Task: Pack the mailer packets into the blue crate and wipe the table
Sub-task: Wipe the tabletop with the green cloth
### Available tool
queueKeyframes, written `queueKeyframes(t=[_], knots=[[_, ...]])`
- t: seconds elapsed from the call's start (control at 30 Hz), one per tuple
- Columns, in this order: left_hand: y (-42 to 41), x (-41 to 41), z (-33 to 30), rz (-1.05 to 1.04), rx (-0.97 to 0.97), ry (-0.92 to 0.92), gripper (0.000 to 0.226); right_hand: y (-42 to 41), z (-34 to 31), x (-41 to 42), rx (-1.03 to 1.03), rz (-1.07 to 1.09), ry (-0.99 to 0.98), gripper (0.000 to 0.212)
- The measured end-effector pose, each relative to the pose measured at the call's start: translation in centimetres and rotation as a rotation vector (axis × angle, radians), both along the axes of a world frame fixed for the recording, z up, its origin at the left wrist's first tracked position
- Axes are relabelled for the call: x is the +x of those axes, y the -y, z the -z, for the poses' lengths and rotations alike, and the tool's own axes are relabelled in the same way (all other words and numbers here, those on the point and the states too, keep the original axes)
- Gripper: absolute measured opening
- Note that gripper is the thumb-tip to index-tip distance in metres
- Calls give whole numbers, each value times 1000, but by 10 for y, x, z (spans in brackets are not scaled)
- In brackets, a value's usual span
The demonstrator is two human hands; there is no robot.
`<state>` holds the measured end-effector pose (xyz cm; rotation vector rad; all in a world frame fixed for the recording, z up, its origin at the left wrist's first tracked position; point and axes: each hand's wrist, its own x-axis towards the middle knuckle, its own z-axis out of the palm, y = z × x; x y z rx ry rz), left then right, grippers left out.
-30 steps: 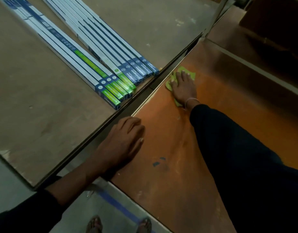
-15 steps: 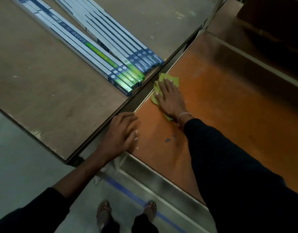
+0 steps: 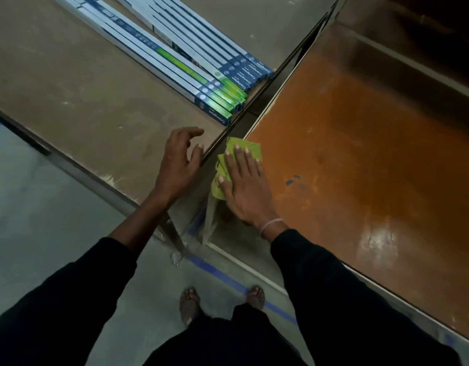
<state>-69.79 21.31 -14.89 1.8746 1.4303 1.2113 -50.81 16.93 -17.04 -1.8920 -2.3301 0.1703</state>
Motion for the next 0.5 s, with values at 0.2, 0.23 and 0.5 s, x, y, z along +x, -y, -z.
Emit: queueKeyframes(t=[0.2,0.23,0.5], knots=[[-13,13,-12,50,31,-44,30,21,-1,19,-10,-74,28,63],[-15,15,-13,66,37,-59,30,30,-1,32,-9,-46,27,64],[-23,29,-6,122,45,-107,33,51,0,34,18,222,32,65]])
